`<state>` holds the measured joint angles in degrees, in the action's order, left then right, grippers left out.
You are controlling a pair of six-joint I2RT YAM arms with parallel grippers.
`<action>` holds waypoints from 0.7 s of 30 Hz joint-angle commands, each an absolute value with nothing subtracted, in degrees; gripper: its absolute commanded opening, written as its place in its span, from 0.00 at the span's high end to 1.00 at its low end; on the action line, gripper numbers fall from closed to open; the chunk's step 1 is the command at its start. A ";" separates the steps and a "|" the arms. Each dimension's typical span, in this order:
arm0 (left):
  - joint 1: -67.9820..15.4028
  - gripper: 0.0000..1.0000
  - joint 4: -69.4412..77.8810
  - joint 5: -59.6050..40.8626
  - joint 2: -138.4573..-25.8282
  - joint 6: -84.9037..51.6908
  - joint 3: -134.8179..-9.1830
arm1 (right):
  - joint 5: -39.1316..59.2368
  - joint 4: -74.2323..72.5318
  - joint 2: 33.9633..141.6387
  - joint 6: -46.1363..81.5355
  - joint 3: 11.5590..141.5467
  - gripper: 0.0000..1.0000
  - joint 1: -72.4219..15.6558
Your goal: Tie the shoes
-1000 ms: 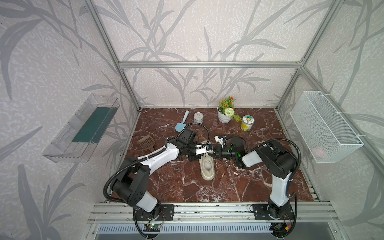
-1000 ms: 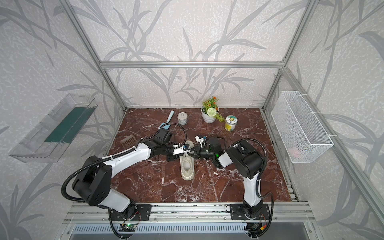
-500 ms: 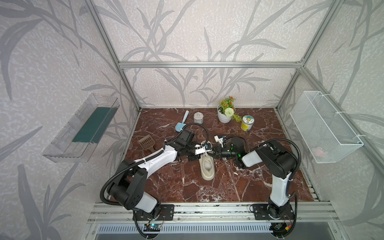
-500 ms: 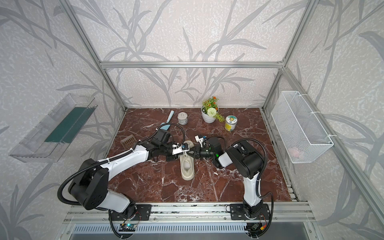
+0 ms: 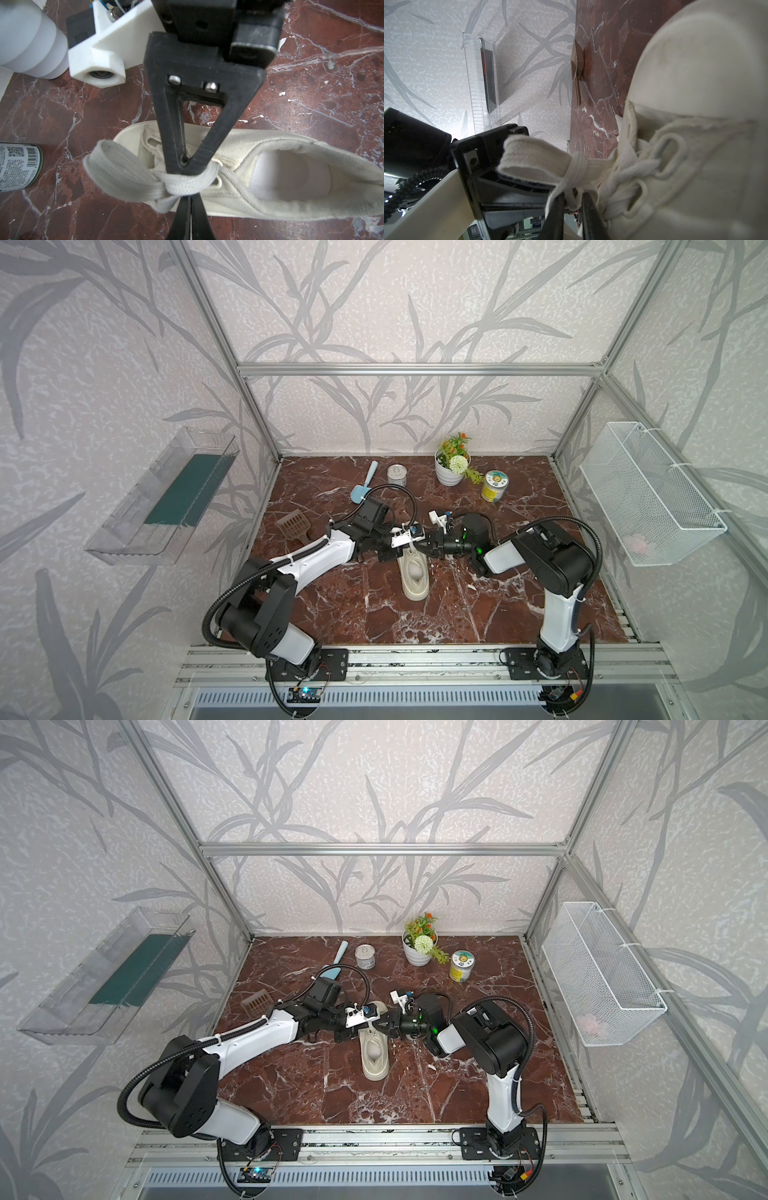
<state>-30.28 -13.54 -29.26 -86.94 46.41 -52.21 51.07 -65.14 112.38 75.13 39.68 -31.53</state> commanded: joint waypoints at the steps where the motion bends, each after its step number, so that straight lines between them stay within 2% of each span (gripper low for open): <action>1: -30.31 0.93 -10.45 -32.75 -88.34 44.60 -51.94 | 52.86 -68.57 113.46 75.71 40.00 0.81 -31.90; 11: -30.30 0.93 -4.48 -33.68 -88.51 38.82 -51.34 | 53.37 -68.17 114.24 75.54 39.92 0.80 -32.15; 21: -30.15 0.90 -1.53 -31.30 -87.11 35.79 -49.25 | 52.67 -67.63 114.27 74.93 39.36 1.00 -32.16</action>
<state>-29.89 -6.74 -30.55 -88.49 36.86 -49.71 50.48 -66.06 113.34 75.42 39.64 -30.96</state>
